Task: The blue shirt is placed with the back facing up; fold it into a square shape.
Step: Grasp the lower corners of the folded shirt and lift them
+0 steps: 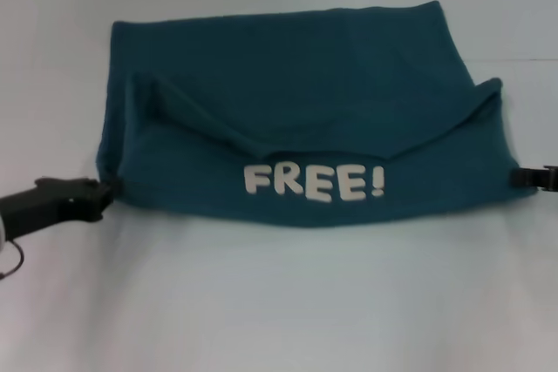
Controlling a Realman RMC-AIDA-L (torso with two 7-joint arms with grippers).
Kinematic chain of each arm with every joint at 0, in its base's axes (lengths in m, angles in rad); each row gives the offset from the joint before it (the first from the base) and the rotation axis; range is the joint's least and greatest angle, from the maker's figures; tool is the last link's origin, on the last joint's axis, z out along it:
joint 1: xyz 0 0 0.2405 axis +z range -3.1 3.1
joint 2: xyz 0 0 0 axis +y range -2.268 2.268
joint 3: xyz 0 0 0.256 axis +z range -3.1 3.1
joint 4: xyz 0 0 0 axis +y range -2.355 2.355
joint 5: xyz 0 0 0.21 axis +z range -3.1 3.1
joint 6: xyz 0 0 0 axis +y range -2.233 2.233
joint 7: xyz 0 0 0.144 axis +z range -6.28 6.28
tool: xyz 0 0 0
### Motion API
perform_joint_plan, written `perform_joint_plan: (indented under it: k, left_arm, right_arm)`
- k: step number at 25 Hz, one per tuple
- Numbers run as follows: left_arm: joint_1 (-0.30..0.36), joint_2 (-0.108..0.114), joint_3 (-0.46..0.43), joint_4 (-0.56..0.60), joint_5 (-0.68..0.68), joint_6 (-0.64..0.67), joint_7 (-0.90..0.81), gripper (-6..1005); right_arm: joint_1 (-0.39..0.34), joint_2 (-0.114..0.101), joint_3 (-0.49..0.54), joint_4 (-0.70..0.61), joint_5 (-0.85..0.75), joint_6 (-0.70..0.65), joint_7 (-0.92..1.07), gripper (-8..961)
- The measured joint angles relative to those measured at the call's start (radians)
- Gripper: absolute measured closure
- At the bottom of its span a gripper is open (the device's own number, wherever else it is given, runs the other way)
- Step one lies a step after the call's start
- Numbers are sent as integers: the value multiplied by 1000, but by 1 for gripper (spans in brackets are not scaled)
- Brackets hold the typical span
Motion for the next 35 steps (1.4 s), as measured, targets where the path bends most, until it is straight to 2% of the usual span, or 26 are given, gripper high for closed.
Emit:
perform_joint_plan:
  k: [5, 10, 15, 22, 31, 35]
  left_arm:
    - [51, -3, -35, 59, 0, 159, -60, 954]
    - [73, 2, -163, 63, 0, 340, -71, 950]
    - [100, 3, -242, 71, 15, 473, -71, 946]
    - [118, 3, -279, 72, 88, 555, -71, 942]
    - [118, 6, -294, 89, 184, 647, -71, 935]
    - [118, 8, -316, 100, 219, 695, -70, 932]
  right_arm:
    - [-56, 0, 0, -98, 0, -107, -18, 919]
    - [-111, 0, 0, -186, -8, -212, -19, 919]
    - [-167, 0, 15, -254, -9, -300, -18, 918]
    - [-237, 2, 85, -283, -11, -455, -90, 918]
    - [-336, 39, 127, -344, -11, -624, -169, 918]
    - [-361, 44, 147, -359, -15, -668, -189, 918]
